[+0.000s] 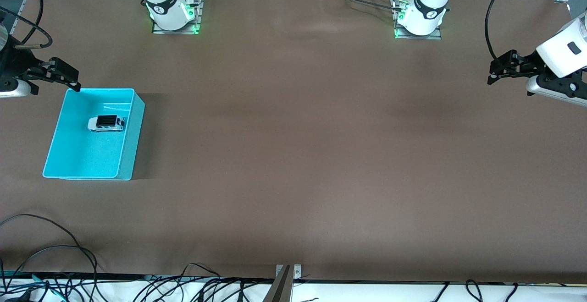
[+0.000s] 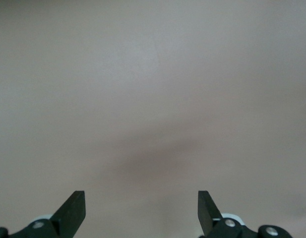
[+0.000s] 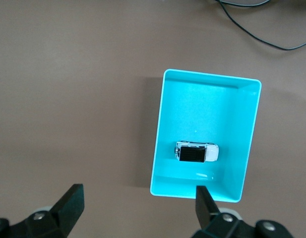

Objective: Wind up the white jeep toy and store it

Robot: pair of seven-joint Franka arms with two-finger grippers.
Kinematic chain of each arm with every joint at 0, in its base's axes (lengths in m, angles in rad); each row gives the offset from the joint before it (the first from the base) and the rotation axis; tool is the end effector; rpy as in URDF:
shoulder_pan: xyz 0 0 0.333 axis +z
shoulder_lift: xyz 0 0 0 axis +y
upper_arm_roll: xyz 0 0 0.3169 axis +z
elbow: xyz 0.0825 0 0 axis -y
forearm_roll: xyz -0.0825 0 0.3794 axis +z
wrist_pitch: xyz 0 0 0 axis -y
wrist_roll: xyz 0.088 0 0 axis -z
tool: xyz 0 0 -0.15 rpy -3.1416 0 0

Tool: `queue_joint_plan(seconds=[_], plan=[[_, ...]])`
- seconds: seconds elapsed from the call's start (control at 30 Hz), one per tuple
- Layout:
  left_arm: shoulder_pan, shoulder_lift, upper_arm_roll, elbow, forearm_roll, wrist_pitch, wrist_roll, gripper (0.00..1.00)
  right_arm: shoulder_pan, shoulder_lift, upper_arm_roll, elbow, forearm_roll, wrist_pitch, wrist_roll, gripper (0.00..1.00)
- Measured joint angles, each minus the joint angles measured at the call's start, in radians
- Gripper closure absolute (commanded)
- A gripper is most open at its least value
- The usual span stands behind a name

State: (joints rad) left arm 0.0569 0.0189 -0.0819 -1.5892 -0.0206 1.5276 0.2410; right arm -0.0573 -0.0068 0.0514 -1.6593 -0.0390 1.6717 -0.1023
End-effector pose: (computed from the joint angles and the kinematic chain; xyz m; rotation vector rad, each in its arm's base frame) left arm 0.5461 -0.0165 0.5601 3.0811 -0.4124 -0.1206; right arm 0.5560 -0.0087 0.5535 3.0974 0.1549 0.0264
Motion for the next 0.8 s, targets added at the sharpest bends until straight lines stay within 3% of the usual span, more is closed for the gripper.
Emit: queue_joint_plan(seconds=[0.27,0.8], plan=[[0.000,0.000,0.000,0.000,0.000,0.000,0.000,0.00,-0.005,0.001,-0.004,0.000,0.043,-0.009,0.059,0.00],[0.000,0.000,0.000,0.000,0.000,0.000,0.000,0.00,-0.006,0.001,-0.006,0.000,0.046,-0.010,0.066,0.00]])
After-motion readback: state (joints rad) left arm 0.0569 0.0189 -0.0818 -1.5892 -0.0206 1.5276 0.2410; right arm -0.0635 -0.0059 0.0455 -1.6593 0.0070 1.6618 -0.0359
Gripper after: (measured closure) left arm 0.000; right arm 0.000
